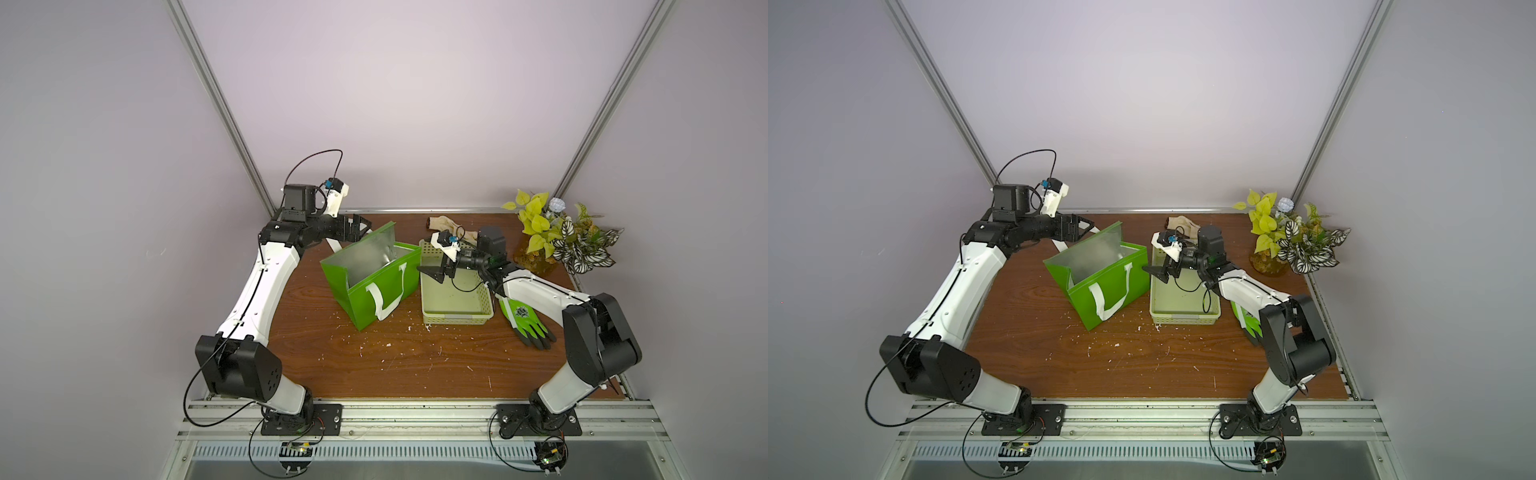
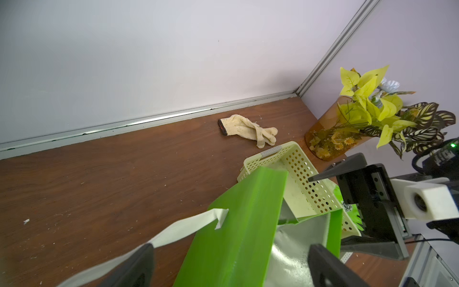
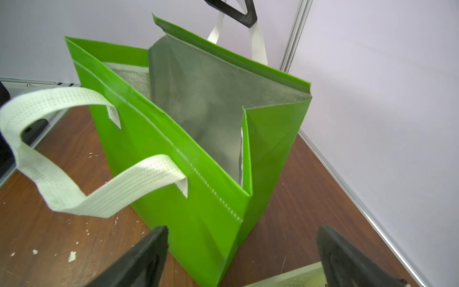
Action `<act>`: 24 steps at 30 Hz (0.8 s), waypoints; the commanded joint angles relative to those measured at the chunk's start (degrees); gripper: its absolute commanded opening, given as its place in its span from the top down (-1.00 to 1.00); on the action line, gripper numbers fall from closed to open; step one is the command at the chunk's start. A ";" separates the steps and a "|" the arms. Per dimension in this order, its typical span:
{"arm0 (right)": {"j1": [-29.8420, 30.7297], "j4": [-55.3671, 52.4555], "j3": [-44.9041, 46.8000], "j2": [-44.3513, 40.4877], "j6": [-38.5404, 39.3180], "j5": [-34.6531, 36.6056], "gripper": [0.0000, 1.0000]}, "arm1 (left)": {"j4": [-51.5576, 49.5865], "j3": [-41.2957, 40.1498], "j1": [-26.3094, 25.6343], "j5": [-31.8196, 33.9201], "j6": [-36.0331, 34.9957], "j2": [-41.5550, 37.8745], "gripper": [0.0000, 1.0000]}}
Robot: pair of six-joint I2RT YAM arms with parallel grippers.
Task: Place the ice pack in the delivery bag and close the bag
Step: Close the delivery bag at the center of the board.
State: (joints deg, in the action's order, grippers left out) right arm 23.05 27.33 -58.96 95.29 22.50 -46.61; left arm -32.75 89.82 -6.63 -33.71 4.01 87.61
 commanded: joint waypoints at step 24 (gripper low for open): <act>1.32 12.39 -12.75 14.76 -6.96 -8.31 -0.98 | 0.06 -5.44 -9.55 -10.67 -1.01 5.57 -0.97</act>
State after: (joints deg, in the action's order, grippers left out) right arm 23.92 36.80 -68.97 109.84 17.28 -52.88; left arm -32.71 83.50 -14.37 -42.46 3.42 92.20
